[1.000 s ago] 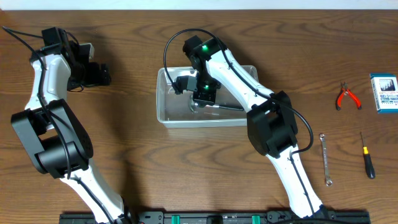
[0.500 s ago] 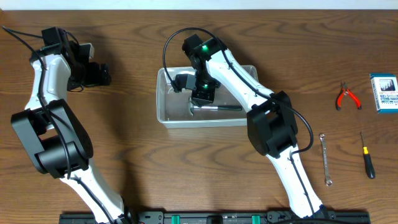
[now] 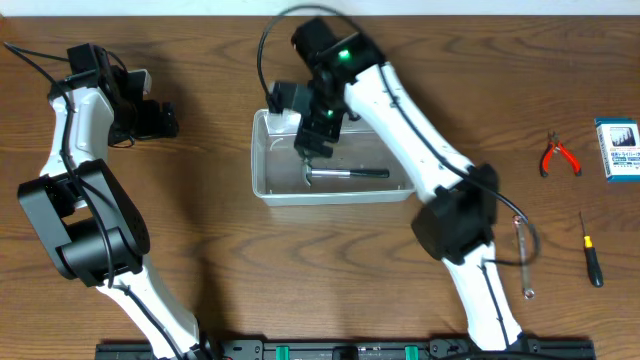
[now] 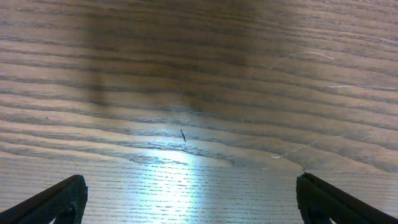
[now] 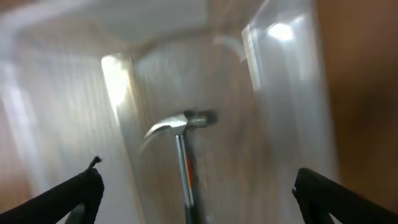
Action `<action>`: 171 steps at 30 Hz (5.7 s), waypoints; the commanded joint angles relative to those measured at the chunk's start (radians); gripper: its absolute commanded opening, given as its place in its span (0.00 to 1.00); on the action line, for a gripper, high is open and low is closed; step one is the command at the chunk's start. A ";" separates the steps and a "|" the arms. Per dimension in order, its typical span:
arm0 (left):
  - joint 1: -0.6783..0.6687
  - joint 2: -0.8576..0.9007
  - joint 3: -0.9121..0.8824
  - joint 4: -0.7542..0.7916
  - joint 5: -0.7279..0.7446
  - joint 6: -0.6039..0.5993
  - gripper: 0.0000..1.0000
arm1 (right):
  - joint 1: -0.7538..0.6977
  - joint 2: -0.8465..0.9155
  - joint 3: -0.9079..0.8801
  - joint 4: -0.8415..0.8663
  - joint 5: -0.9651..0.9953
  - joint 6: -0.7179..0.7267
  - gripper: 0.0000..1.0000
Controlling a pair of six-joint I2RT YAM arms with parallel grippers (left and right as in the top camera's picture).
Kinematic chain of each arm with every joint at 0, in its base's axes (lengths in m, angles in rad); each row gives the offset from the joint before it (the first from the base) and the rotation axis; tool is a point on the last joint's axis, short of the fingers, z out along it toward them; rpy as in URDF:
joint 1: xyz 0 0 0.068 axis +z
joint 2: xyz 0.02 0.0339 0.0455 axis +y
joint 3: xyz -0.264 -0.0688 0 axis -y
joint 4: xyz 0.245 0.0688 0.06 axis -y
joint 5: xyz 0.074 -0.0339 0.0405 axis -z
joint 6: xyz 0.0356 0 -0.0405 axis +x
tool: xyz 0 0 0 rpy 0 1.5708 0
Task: Pack container
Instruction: 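Raise the right gripper and move it right toward the tools, then position the right gripper above the red-handled pliers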
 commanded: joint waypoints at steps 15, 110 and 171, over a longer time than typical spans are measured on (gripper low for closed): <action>0.000 0.005 -0.004 0.000 -0.009 0.006 0.98 | -0.079 -0.546 0.036 -0.240 0.188 0.367 0.99; 0.000 0.005 -0.004 0.000 -0.009 0.006 0.98 | -0.914 -0.671 -0.635 0.015 0.207 0.342 0.99; 0.000 0.005 -0.004 0.000 -0.009 0.006 0.98 | -0.993 -0.175 -0.636 0.272 0.259 0.679 0.99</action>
